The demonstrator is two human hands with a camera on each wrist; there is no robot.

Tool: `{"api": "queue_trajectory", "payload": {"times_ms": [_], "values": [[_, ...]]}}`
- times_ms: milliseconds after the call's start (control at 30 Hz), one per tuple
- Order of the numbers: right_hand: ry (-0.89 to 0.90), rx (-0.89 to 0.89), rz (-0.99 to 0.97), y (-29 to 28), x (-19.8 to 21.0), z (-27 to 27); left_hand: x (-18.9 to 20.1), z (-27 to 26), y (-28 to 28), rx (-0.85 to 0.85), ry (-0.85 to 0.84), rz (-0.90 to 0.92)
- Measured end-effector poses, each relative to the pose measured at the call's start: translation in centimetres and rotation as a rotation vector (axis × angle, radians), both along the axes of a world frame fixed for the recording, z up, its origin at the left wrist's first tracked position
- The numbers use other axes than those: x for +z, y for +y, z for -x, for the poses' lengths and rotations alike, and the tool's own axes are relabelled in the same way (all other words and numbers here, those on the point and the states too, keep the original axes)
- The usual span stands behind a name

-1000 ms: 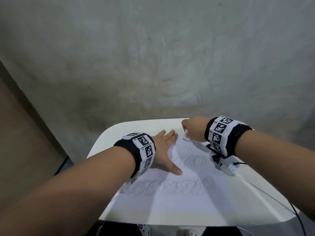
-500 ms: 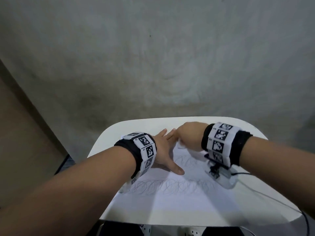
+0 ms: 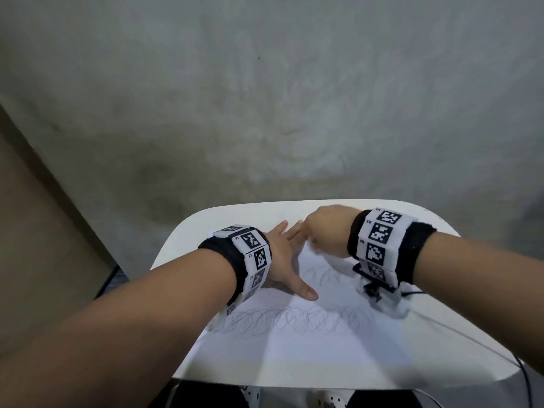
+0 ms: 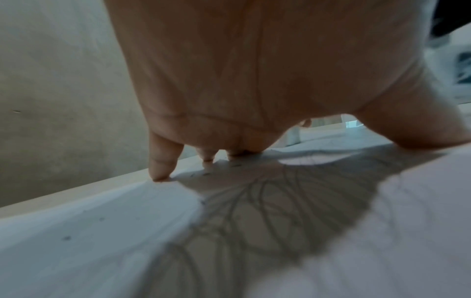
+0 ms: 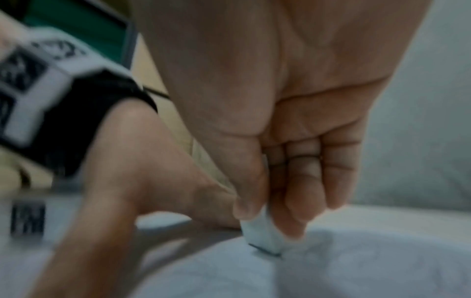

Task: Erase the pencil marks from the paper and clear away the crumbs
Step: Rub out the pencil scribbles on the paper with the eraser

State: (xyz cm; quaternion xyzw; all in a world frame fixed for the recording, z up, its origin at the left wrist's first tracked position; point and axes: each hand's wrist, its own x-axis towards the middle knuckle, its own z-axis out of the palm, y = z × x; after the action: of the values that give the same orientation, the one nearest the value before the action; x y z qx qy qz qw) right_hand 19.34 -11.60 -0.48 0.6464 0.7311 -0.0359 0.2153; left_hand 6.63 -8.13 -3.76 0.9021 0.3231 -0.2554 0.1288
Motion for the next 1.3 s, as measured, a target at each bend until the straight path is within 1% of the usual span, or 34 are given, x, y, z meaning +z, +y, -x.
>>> {"api": "queue_trajectory", "payload": {"times_ms": [33,67,133,167,200,267,333,400,467,533,567,633,667,700,733,767,833,900,933,967,1033,1100,1133,1167,1233,1300], "values": [[0.046,0.008,0.006,-0.1,0.1,0.0,0.0,0.0,0.0,0.002,-0.002,0.004],[0.043,-0.009,0.003,0.0,0.5,-0.6,0.0,0.0,-0.1,-0.002,-0.007,0.003],[-0.056,-0.064,-0.017,0.4,1.3,-1.9,0.1,0.1,-0.2,-0.009,-0.008,-0.008],[-0.105,-0.065,-0.027,0.5,1.2,-2.0,0.0,0.1,-0.1,-0.008,-0.008,-0.008],[-0.118,-0.044,-0.021,0.4,0.9,-1.6,0.0,0.1,-0.1,-0.006,-0.007,-0.004],[-0.056,0.025,0.025,-0.1,0.2,-0.3,0.0,0.0,0.0,0.005,-0.004,0.009],[0.004,0.037,0.040,-0.2,0.4,-0.6,0.0,0.0,-0.1,0.002,-0.009,0.009],[-0.034,-0.034,-0.010,0.1,1.1,-1.7,0.1,0.0,-0.2,-0.005,-0.013,-0.008],[-0.070,-0.031,-0.050,0.0,0.6,-1.4,0.0,0.0,-0.1,-0.004,-0.020,-0.008],[-0.005,0.034,-0.014,-0.4,-0.3,-0.2,-0.1,0.0,0.1,0.005,-0.008,0.012],[0.041,0.032,0.006,-0.6,-0.4,-0.1,-0.1,0.0,0.1,0.006,-0.006,0.018],[0.050,-0.059,-0.005,-0.2,0.4,-1.5,-0.2,0.0,0.1,-0.001,-0.009,0.009],[0.004,-0.095,-0.019,0.0,0.9,-2.1,-0.2,0.1,0.1,-0.001,-0.011,-0.001],[-0.044,-0.103,-0.033,0.1,1.0,-2.3,-0.2,0.0,0.0,0.000,-0.013,-0.006],[-0.056,-0.085,-0.036,0.0,0.8,-1.9,-0.2,0.0,0.1,0.000,-0.014,-0.005],[-0.047,-0.052,-0.014,-0.2,0.5,-1.1,-0.3,0.0,0.1,0.000,-0.014,0.003],[0.035,-0.009,0.035,-0.8,0.0,-0.2,-0.3,0.1,0.2,0.003,-0.019,0.023],[0.075,-0.092,0.003,-0.6,0.6,-1.5,-0.2,0.1,0.2,-0.004,-0.013,0.015],[0.055,-0.139,-0.018,-0.4,1.0,-2.2,-0.3,0.2,0.2,-0.004,-0.011,0.006],[0.013,-0.149,-0.040,-0.4,1.1,-2.6,-0.3,0.2,0.1,0.000,-0.014,0.003],[-0.007,-0.069,-0.057,-0.6,0.6,-1.6,-0.3,0.1,0.2,0.000,-0.029,0.011],[0.074,0.015,-0.024,-1.1,-0.1,-0.3,-0.3,0.1,0.3,-0.005,-0.036,0.021],[0.128,-0.007,-0.014,-1.1,0.1,-0.7,-0.4,0.1,0.3,-0.008,-0.028,0.017],[0.150,-0.069,-0.016,-1.1,0.6,-1.4,-0.4,0.1,0.3,-0.010,-0.017,0.011],[0.116,-0.163,-0.038,-0.9,1.6,-2.7,-0.4,0.1,0.3,-0.002,-0.006,-0.004],[0.085,-0.111,-0.056,-1.1,1.3,-2.2,-0.4,0.1,0.3,-0.004,-0.014,-0.003]]}}
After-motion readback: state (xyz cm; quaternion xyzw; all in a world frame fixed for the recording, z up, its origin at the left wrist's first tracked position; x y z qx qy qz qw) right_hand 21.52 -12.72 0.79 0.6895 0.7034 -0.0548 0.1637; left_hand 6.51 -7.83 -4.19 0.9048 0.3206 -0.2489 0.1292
